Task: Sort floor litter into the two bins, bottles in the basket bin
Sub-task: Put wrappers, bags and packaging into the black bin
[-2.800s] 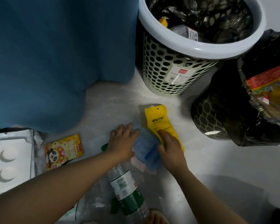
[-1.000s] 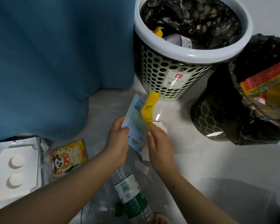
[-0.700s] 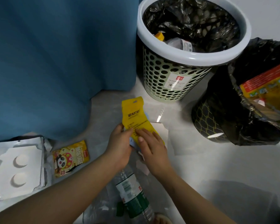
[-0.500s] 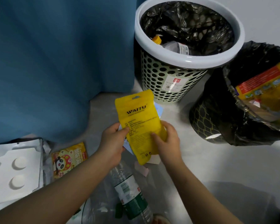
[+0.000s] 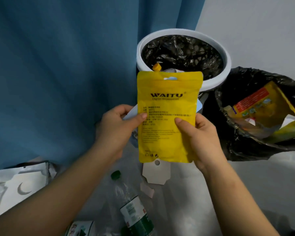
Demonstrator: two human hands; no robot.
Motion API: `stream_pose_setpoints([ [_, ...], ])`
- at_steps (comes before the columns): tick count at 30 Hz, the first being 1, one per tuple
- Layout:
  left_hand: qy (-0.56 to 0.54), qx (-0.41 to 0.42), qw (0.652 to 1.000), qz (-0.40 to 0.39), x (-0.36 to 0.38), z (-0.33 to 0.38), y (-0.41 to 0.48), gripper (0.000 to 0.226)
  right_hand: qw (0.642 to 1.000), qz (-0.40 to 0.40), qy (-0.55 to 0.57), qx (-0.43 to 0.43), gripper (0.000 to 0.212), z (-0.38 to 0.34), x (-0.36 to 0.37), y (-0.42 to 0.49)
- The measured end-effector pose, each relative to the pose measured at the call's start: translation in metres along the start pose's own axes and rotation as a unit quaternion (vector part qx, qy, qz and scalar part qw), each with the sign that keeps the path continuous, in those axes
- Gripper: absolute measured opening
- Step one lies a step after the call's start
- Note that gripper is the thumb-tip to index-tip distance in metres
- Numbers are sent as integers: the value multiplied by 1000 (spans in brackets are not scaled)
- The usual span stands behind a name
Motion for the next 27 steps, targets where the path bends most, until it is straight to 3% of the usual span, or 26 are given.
stream_pose_setpoints([
  [6,40,69,994,-73,46,68,22,17,995,73,2,-70,10,-48,-36,-2],
  [11,69,79,987,-123,100,102,41,18,980,159,-33,-114,10,-87,-86,-9],
  [14,75,64,985,-143,130,109,49,11,959,233,-74,-141,13,-107,-119,-12],
  [17,93,50,984,-144,151,105,50,27,929,308,-153,-139,13,-113,-148,-12],
  [20,106,30,981,-162,164,95,47,27,895,349,-254,-111,9,-107,-166,-9],
  [23,125,16,977,-171,171,84,44,25,869,328,-366,-54,18,-98,-167,-1],
  [27,154,2,972,-176,174,68,43,21,823,233,-516,40,30,-76,-160,24],
])
Point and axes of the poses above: each hand's wrist, its own y-axis towards the middle knuckle, its own x-axis out of the palm, z = x × y, the point moved 5 cm from there along y, towards the middle knuckle, and after that the axes turned 8 degrees about -z, right-handed, at the moved point
